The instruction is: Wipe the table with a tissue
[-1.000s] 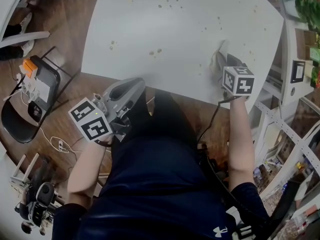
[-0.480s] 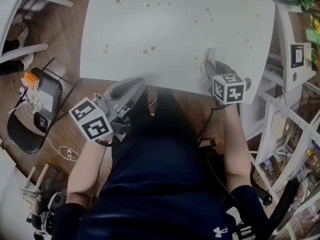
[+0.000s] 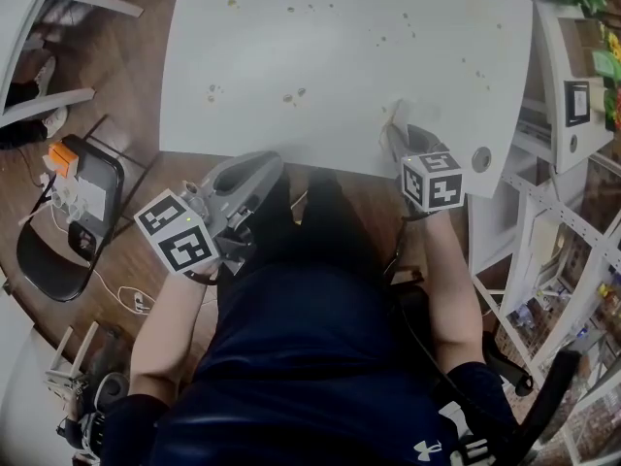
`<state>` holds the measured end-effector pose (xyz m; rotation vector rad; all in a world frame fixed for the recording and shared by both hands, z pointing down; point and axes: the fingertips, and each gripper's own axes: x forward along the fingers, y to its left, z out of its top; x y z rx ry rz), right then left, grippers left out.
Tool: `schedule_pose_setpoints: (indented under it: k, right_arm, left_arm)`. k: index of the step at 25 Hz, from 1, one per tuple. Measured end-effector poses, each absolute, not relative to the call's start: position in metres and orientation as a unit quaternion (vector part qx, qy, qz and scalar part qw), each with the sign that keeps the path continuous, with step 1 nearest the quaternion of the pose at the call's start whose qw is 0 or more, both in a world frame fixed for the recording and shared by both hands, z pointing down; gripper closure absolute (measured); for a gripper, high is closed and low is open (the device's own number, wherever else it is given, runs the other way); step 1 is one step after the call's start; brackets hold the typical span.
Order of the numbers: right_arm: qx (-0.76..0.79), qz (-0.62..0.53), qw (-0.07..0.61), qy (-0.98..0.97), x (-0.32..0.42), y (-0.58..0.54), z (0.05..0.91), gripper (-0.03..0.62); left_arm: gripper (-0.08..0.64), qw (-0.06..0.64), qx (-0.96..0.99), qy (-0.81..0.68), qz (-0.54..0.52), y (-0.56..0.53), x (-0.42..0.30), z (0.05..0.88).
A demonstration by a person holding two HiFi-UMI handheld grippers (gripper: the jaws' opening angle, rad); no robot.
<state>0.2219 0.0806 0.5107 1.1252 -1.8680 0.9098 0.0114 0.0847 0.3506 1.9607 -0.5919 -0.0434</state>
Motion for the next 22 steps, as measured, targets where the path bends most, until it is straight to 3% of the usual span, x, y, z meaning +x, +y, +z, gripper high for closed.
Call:
schedule_pose_setpoints:
  k: [22]
  right_arm:
    - [0.415,0.315,0.393,-0.758,0.196,0.024,0.511,0.581]
  left_arm:
    - [0.548,0.522,0.802,-0.287,-0.037,0.079,-0.011,0.354]
